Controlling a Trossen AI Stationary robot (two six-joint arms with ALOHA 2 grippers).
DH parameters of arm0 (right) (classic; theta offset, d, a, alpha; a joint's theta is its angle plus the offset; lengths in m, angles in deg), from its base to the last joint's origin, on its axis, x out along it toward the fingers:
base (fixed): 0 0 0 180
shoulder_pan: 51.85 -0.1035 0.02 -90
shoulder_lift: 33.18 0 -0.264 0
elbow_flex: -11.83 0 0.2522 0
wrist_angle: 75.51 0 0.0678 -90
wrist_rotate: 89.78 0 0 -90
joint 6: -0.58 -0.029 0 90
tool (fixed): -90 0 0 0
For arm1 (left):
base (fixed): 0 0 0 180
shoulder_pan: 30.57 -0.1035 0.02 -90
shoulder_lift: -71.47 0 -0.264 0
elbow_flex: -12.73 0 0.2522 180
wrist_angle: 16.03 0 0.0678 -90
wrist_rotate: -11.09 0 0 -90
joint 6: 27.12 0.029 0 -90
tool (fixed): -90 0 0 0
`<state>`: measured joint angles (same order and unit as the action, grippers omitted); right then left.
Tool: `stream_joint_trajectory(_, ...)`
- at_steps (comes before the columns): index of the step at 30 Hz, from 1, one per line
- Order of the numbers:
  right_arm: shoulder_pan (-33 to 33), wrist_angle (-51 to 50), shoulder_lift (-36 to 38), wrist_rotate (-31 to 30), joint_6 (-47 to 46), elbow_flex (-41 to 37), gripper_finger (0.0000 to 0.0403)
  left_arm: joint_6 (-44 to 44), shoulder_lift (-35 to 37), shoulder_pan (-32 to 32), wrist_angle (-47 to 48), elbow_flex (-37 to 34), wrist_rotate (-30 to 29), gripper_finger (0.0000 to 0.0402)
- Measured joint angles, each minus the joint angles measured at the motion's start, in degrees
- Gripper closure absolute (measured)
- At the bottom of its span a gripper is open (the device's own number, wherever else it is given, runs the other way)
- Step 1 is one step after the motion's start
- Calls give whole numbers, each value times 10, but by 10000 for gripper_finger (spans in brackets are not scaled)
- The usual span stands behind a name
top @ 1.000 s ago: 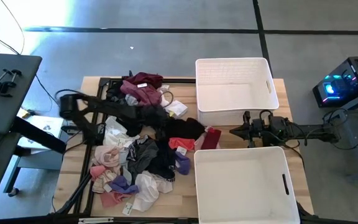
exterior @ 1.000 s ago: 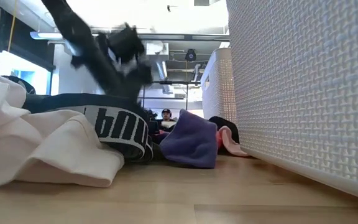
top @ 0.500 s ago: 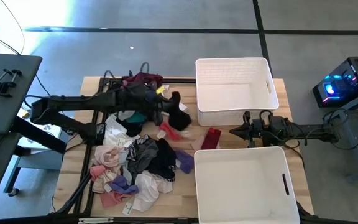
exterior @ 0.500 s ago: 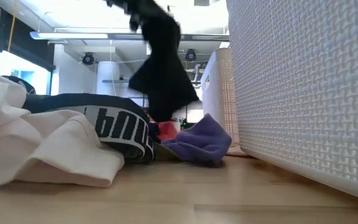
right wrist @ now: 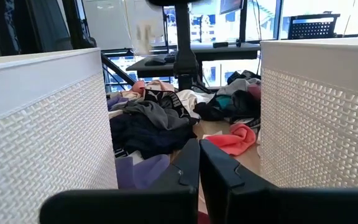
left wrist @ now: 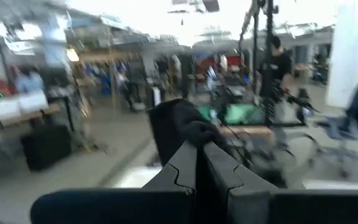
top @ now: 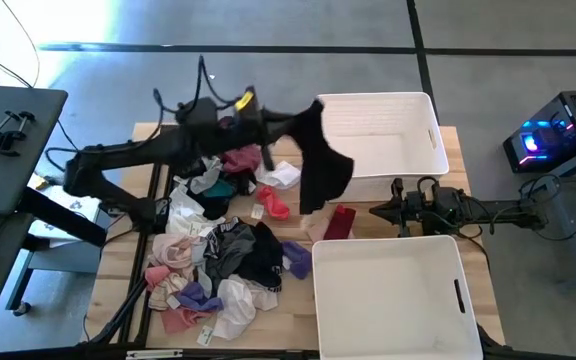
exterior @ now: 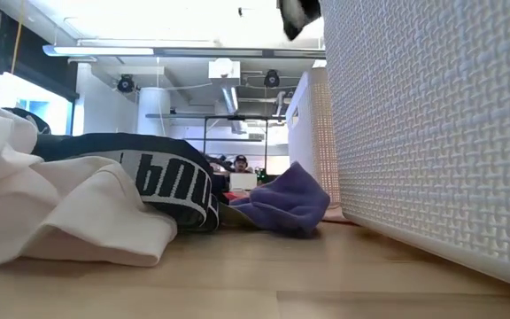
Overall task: Sort clothes
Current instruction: Put the black sock into the top bin, then put the pink sock into the bottom bin
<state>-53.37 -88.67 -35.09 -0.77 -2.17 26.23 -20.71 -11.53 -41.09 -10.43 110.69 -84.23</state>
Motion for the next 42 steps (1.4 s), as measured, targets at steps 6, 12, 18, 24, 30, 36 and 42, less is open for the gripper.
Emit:
stream_joint_trajectory(6, 0, 0, 0, 0, 0, 0, 402, 22, -130, -46, -22, 129, 1, 401)
stream_joint_trajectory(12, 0, 0, 0, 0, 0, 0, 402, -12, -243, -77, 0, 255, 45, 400)
stream_joint_trajectory(18, 0, 0, 0, 1, -3, 0, 402, -34, -306, -75, 25, 315, 80, 387)
stream_joint_trajectory(24, 0, 0, 0, 1, -4, 0, 402, -70, -319, -76, 63, 318, 79, 347)
stream_joint_trajectory(30, 0, 0, 0, 1, -4, 0, 402, -83, -319, -79, 159, 318, 106, 305)
stream_joint_trajectory(36, 0, 0, 0, 1, -3, 0, 402, -83, -308, -74, 181, 318, 115, 291)
stream_joint_trajectory(42, 0, 13, 0, 5, -105, 0, 402, -40, -253, -61, 248, 318, 129, 291)
